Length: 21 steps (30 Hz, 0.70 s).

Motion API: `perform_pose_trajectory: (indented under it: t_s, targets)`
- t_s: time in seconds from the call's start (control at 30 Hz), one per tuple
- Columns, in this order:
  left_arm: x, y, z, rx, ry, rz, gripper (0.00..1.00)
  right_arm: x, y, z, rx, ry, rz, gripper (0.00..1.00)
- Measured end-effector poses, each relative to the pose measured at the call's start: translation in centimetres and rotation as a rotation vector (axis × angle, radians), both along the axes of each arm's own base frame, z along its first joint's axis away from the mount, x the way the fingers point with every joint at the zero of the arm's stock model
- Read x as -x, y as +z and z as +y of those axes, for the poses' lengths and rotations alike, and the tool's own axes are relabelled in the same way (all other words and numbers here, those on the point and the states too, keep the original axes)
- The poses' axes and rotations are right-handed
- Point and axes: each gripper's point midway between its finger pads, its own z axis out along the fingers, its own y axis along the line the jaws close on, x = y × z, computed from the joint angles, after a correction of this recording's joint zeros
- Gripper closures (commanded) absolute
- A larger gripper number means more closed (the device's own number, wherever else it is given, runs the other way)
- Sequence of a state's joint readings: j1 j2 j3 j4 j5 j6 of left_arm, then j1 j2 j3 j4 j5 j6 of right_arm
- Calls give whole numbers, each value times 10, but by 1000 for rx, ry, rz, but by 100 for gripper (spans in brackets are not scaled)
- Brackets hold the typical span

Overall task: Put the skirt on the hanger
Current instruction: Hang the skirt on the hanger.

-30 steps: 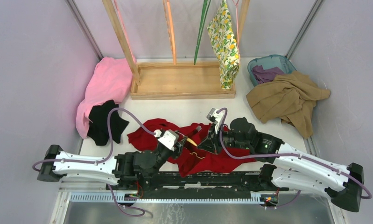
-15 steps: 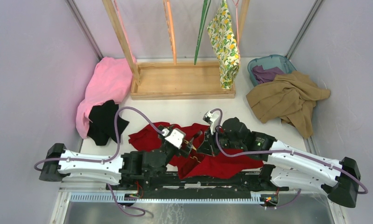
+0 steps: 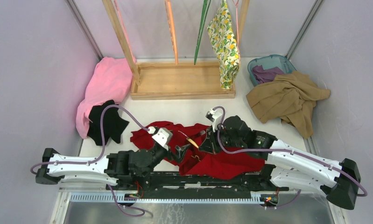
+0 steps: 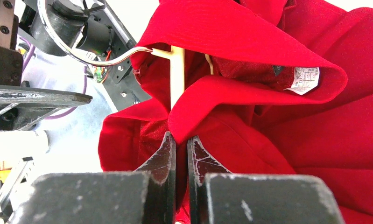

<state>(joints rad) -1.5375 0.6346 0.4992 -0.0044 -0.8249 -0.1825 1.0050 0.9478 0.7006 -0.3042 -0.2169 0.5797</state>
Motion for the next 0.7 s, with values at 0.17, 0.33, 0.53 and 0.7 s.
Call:
perform_pose_trajectory:
  t_s: [0.17,0.33,0.53,0.7]
  targets:
    - [3,-15,12,27,17,67,10,-8,0,-6,-1,-33,20,99]
    - [-4,-27,30,30,112,115,13,-11,2,-9,-10,-50,30,99]
    - [-16,-50,53,-56,283,145,1,-9,6,-11,-26,-39,37,99]
    - [-27,-58,67,-122,423,132,1,-1,13,-14,-46,-14,43,99]
